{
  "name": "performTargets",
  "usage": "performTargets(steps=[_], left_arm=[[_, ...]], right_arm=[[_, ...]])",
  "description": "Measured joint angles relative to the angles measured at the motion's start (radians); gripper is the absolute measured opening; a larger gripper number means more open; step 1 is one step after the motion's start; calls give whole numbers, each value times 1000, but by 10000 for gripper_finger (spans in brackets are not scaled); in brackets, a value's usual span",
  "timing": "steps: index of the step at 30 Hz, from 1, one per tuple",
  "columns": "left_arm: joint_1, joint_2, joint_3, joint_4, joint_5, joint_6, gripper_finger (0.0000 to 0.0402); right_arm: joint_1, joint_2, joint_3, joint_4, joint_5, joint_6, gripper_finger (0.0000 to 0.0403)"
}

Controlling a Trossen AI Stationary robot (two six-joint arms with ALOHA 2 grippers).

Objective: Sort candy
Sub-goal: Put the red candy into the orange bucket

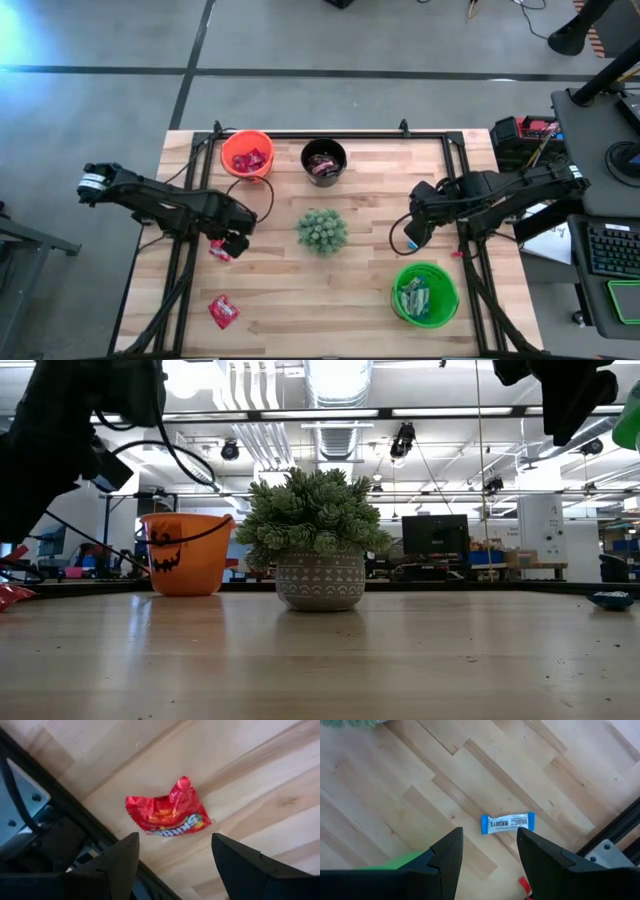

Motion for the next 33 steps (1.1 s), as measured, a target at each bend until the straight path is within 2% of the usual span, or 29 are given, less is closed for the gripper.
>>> performTargets(steps=[5, 10, 21, 33], left_arm=[[0, 30, -32, 20, 5, 46, 230], [-2, 45, -37, 26, 80, 175, 230], [-2, 48, -31, 37, 81, 374, 230], [-2, 58, -98, 93, 79, 411, 230]], right_arm=[[0, 0, 0, 1, 0, 54, 178], [0, 0, 0, 3, -18, 67, 178], [0, 0, 0, 9, -42, 100, 178], [0, 0, 0, 38, -45, 117, 178]])
